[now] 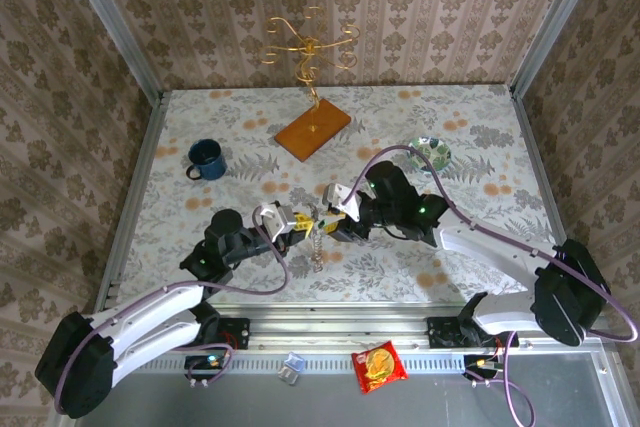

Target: Put the keys on the keyring

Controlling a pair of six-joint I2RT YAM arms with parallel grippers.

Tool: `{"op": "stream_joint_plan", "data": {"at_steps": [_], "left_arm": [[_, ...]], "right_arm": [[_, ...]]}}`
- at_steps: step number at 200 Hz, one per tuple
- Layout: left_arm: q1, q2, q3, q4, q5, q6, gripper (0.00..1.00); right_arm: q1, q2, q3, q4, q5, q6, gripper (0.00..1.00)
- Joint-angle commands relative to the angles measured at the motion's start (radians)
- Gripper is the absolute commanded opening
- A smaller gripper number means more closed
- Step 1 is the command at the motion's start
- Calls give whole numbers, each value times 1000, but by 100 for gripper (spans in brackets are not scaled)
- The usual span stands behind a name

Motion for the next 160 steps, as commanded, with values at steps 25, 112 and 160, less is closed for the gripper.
{"op": "stream_joint_plan", "data": {"at_steps": [25,112,160], "left_arm": [[-7,1,-5,67,35,-11,0],[-7,18,-6,105,47,-14,0],[-9,28,-12,143,33,-8,0]], "right_arm": [[13,35,10,18,-30,2,38],[14,46,37,-33,-67,-44,9],[23,104,68,-80,-63,-71,0]]}}
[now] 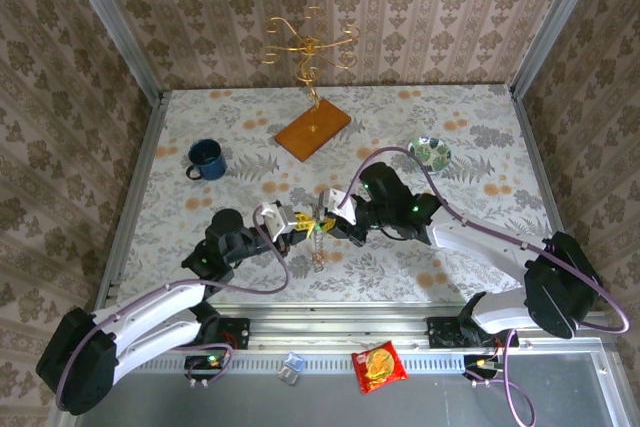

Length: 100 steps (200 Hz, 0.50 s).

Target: Put the keys on the keyring

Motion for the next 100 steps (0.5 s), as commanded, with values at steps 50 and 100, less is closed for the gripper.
{"op": "stream_joint_plan", "data": {"at_steps": [50,100], "left_arm": [[-12,8,-9,96,9,7,0],[-19,11,-14,95,20,20,0]], "right_arm": [[24,60,67,-95,-38,-48,0],[-12,-25,24,-60,-22,-27,21]]}}
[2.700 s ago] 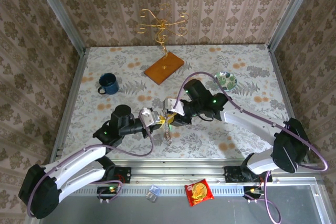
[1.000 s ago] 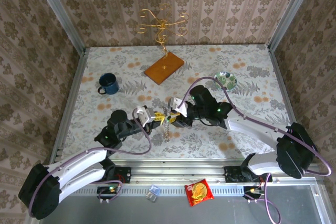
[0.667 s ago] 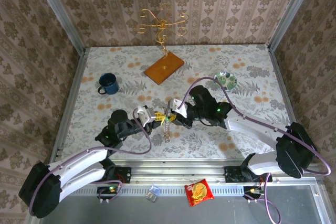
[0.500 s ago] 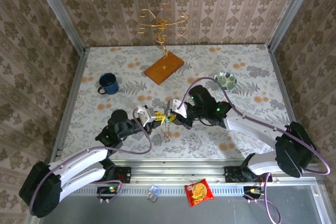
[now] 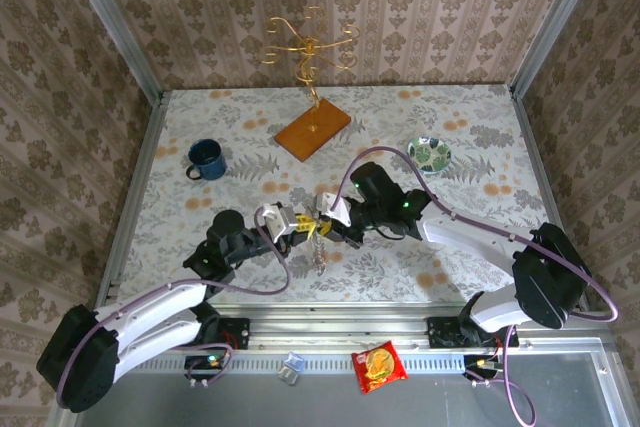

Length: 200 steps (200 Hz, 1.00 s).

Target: Put the keys on the keyring

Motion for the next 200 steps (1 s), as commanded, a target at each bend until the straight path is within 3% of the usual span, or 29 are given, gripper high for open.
{"op": "stream_joint_plan", "data": {"at_steps": [1,40,136,162,185,200], "left_arm": [[-11,-2,-5,78,20,19,0],[-12,10,-6,86,61,34,0],[-13,28,-7,123,86,39,0],[-14,32,-8,139,90,31,0],[-13,37,-10,143,87,28,0],[-14,33,-8,125,60,28,0]], "right_arm": [[-22,-77,-19,6,-11,3,21],[-49,-139,-56,67,-69,20,23],[-49,-66,-26,107,-171,53,21],[-48,-53,-19,119,-178,53,16],[-49,-51,-15,131,-191,50,0],[-49,-56,-10,116,-186,31,0]]}}
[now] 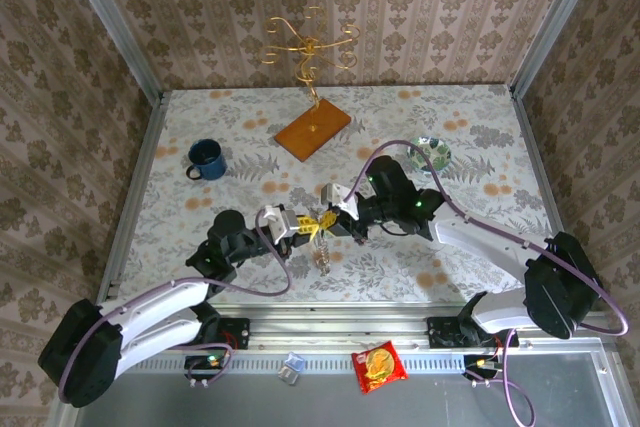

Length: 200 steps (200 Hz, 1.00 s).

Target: Put the keys on the keyring

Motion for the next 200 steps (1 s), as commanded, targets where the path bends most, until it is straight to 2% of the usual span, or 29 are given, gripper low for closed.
{"op": "stream_joint_plan", "data": {"at_steps": [1,24,68,122,156,182,200], "left_arm": [[-8,-5,-3,55,0,9,0],[-8,-32,15,-56,-30,49,14],[-10,-53,84,-268,-38,165,16],[-9,-37,119,-293,-35,189,13],[-9,-35,124,-298,-21,193,0],[-9,-49,105,-270,-19,179,0],[-10,-55,85,-226,-14,162,0]], "right_arm": [[2,6,29,16,-37,-12,0],[3,4,62,-80,-6,-81,0],[24,27,160,-282,66,-215,0],[93,105,289,-472,212,-334,0],[91,81,288,-433,177,-303,0],[34,11,190,-283,95,-194,26],[-3,-18,123,-191,50,-114,32]]}}
